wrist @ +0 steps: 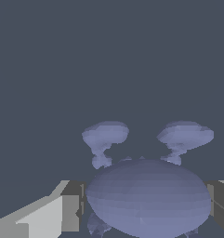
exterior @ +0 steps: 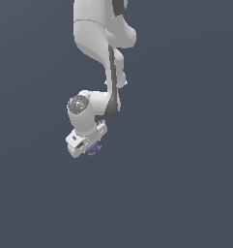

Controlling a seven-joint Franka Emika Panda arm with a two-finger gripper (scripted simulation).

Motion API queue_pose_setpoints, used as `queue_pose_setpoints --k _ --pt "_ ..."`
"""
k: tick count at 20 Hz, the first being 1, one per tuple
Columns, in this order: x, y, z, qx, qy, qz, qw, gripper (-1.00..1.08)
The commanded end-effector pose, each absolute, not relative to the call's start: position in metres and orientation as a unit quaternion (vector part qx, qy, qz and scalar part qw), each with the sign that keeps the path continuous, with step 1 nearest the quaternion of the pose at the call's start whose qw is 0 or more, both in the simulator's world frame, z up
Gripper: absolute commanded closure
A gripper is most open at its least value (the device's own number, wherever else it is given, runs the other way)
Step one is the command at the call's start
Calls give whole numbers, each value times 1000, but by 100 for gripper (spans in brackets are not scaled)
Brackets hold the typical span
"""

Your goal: Pick up the object and move it to a goal position.

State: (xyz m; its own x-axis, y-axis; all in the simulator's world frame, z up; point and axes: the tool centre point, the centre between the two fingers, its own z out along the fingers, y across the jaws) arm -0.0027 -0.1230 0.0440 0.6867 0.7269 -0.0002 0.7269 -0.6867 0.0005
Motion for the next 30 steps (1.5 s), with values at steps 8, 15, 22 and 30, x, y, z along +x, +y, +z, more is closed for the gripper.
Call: queue_pose_setpoints --k 8,15,22,30 --pt "-32 -65 58 918 396 0 0 108" --pt "-69 9 74 918 396 0 1 108" --pt "-103 79 91 918 396 0 1 108" --pt "-127 133 103 918 396 0 1 108"
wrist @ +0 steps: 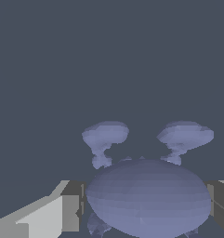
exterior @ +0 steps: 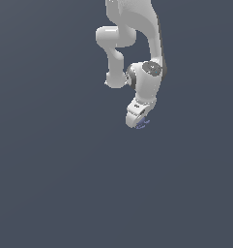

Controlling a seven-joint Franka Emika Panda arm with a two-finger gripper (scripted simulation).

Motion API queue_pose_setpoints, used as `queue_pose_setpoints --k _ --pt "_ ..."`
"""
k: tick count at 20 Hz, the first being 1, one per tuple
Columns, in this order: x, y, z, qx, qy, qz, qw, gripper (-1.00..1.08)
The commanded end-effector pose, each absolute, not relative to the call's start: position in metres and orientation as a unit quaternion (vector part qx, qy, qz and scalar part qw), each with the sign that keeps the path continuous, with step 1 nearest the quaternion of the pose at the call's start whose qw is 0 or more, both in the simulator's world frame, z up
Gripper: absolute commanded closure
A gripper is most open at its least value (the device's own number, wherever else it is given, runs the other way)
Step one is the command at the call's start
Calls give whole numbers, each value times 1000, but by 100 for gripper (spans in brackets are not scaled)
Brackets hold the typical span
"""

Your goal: Pick up the object and move it to a goal position.

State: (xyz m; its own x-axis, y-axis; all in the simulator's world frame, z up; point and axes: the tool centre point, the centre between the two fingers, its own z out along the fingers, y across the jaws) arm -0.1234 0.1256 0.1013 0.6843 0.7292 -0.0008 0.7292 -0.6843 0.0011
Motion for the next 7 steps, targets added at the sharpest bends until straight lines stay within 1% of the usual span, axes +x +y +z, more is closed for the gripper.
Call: queue_pose_setpoints --k 1,7 --pt "-129 137 104 918 396 0 1 108" --pt "-133 149 107 918 396 0 0 108"
